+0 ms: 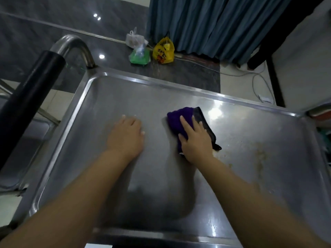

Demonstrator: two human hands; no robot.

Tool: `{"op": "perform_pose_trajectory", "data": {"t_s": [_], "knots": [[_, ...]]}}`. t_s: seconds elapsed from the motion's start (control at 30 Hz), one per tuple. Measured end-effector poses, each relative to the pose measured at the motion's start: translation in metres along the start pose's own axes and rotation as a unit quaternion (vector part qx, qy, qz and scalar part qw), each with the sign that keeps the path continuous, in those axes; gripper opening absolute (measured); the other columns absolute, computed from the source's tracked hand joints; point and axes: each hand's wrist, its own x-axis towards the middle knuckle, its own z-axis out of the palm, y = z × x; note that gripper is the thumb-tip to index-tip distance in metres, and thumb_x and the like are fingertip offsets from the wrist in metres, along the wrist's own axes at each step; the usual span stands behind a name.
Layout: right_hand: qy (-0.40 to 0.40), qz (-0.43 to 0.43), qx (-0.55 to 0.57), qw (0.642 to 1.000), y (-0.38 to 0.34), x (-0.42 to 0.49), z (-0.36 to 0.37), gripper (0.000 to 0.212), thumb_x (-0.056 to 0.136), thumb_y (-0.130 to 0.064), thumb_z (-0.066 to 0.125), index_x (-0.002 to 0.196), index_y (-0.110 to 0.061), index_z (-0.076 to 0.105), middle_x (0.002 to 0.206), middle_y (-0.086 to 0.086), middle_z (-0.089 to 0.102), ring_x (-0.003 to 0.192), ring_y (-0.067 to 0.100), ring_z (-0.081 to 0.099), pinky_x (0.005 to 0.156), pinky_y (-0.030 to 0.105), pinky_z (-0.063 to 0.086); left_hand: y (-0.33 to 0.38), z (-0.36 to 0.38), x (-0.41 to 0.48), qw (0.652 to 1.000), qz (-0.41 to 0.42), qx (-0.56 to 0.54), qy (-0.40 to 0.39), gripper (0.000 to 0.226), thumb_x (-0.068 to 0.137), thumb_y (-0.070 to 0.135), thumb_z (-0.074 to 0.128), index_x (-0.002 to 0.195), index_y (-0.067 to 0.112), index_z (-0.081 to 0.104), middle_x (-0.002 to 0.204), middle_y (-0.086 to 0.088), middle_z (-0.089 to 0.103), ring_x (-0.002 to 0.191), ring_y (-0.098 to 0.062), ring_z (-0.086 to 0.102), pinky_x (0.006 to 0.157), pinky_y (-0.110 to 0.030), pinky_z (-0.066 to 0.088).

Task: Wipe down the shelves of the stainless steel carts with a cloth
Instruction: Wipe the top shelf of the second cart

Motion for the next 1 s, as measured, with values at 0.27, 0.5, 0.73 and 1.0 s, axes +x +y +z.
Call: {"op": "perform_pose_trajectory", "data": {"t_s": [0.27, 0.5, 0.73, 1.0], "knots": [[0.043, -0.003, 0.017, 0.999, 0.037, 0.027, -0.015, 0.055, 0.097, -0.038, 0.043, 0.147, -0.038, 0.022, 0.156, 0.004, 0.021, 0.142, 0.031, 0.019, 0.114, 0.045, 0.017, 0.025, 0.028, 0.026, 0.996, 0.046, 0.060, -0.038, 0.043, 0.095, 0.039, 0.039, 0.135, 0.023, 0.042, 0.150, 0.000, 0.029, 0.134, -0.031, 0.027, 0.106, -0.054, 0.026], [0.049, 0.166, 0.035, 0.984, 0.038, 0.112, -0.034, 0.056, 0.099, -0.038, 0.035, 0.149, -0.035, 0.011, 0.159, 0.005, 0.007, 0.142, 0.038, 0.010, 0.114, 0.052, 0.015, 0.034, 0.033, 0.034, 0.996, 0.015, 0.073, -0.047, 0.060, 0.087, 0.062, 0.040, 0.136, 0.026, 0.042, 0.151, 0.000, 0.028, 0.137, -0.033, 0.024, 0.107, -0.057, 0.024], [-0.004, -0.144, 0.000, 0.990, 0.008, 0.094, -0.020, 0.055, 0.095, -0.035, 0.048, 0.145, -0.042, 0.026, 0.156, -0.001, 0.020, 0.142, 0.032, 0.019, 0.114, 0.044, 0.020, 0.033, 0.032, 0.027, 0.998, 0.013, 0.057, -0.026, 0.063, 0.085, 0.063, 0.041, 0.136, 0.025, 0.042, 0.151, -0.001, 0.028, 0.139, -0.032, 0.020, 0.108, -0.056, 0.022], [0.045, 0.125, 0.009, 0.991, 0.083, 0.067, -0.041, 0.055, 0.097, -0.037, 0.041, 0.148, -0.032, 0.021, 0.156, 0.008, 0.020, 0.139, 0.037, 0.022, 0.111, 0.048, 0.024, 0.038, 0.044, 0.022, 0.999, -0.015, 0.036, 0.007, 0.061, 0.088, 0.057, 0.043, 0.138, 0.022, 0.040, 0.153, -0.002, 0.024, 0.142, -0.033, 0.015, 0.111, -0.055, 0.013]]}}
